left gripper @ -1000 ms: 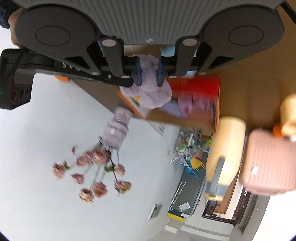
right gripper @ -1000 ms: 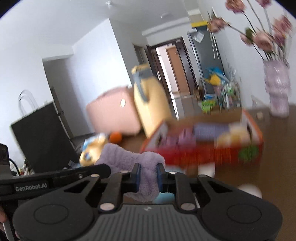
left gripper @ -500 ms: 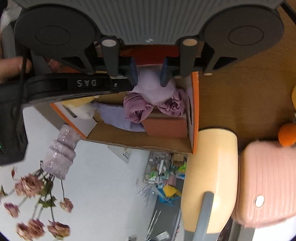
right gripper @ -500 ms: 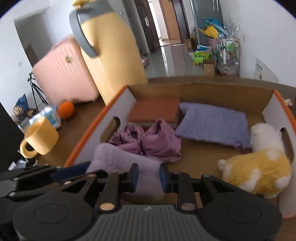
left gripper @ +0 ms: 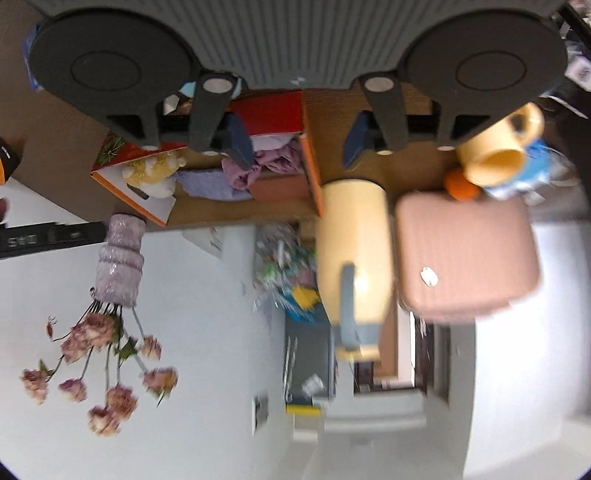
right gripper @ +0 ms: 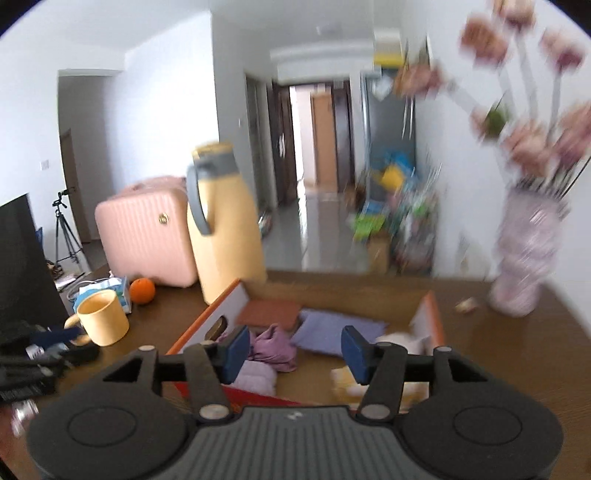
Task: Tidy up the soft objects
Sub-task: 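Move both tools back to the blue carton on the table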
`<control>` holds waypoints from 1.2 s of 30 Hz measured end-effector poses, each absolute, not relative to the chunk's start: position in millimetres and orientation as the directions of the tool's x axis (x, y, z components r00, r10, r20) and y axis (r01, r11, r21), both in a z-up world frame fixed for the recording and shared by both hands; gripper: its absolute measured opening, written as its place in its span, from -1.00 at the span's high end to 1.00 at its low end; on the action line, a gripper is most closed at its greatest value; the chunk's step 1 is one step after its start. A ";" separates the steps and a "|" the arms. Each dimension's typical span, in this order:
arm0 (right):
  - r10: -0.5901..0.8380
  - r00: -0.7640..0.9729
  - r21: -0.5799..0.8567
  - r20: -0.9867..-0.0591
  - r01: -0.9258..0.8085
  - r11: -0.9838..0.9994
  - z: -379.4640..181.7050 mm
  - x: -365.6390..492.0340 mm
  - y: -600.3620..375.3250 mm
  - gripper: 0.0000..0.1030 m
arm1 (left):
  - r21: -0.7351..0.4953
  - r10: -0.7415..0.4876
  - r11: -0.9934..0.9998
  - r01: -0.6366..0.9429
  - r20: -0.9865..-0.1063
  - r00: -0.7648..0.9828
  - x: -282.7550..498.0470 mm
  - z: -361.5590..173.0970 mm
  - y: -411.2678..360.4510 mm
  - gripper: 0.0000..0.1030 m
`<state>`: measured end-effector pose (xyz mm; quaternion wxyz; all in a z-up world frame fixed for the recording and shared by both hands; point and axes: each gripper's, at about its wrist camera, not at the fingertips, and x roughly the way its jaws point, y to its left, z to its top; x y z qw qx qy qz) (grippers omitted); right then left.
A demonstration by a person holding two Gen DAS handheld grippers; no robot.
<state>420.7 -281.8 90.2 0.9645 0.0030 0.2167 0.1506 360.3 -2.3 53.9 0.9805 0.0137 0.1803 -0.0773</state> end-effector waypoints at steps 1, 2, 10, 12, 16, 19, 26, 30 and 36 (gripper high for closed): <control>0.280 0.874 0.050 -0.397 -0.284 0.957 95.4 405.8 -286.9 -0.07 | 0.011 -0.134 0.989 0.146 -0.334 0.933 344.9 57.8 -0.9 -0.49; 0.273 0.887 0.031 -0.374 -0.282 0.959 99.6 389.9 -290.3 -0.09 | 0.015 -0.121 0.991 0.133 -0.317 0.941 332.8 62.0 0.7 -0.50; 0.267 0.916 -0.012 -0.300 -0.283 0.959 118.0 318.7 -293.8 -0.19 | 0.045 -0.086 0.994 0.099 -0.240 0.967 268.8 92.3 -6.0 -0.52; 0.257 0.926 -0.021 -0.277 -0.273 0.962 115.3 298.6 -294.7 -0.30 | 0.046 -0.081 0.995 0.094 -0.229 0.970 251.9 92.3 -9.0 -0.58; 0.258 0.932 -0.039 -0.256 -0.277 0.960 92.6 249.8 -295.1 -0.31 | 0.049 -0.053 0.997 0.065 -0.215 0.975 209.7 76.5 -9.5 -0.64; 0.261 0.932 -0.038 -0.250 -0.279 0.960 68.8 206.5 -296.7 -0.36 | 0.012 -0.043 0.999 0.047 -0.222 0.974 171.2 56.2 -4.6 -0.67; 0.275 0.910 0.053 -0.310 -0.272 0.961 17.9 128.0 -303.0 -0.44 | -0.053 -0.072 0.997 0.058 -0.304 0.950 107.1 14.4 7.4 -0.72; 0.272 0.900 0.097 -0.341 -0.254 0.962 3.6 117.0 -306.6 -0.44 | -0.069 -0.048 0.997 0.027 -0.329 0.943 101.1 6.1 13.0 -0.72; 0.234 0.914 0.093 -0.333 -0.215 0.972 0.0 124.1 -310.4 -0.44 | -0.050 -0.039 0.998 0.024 -0.339 0.940 118.3 6.5 4.3 -0.72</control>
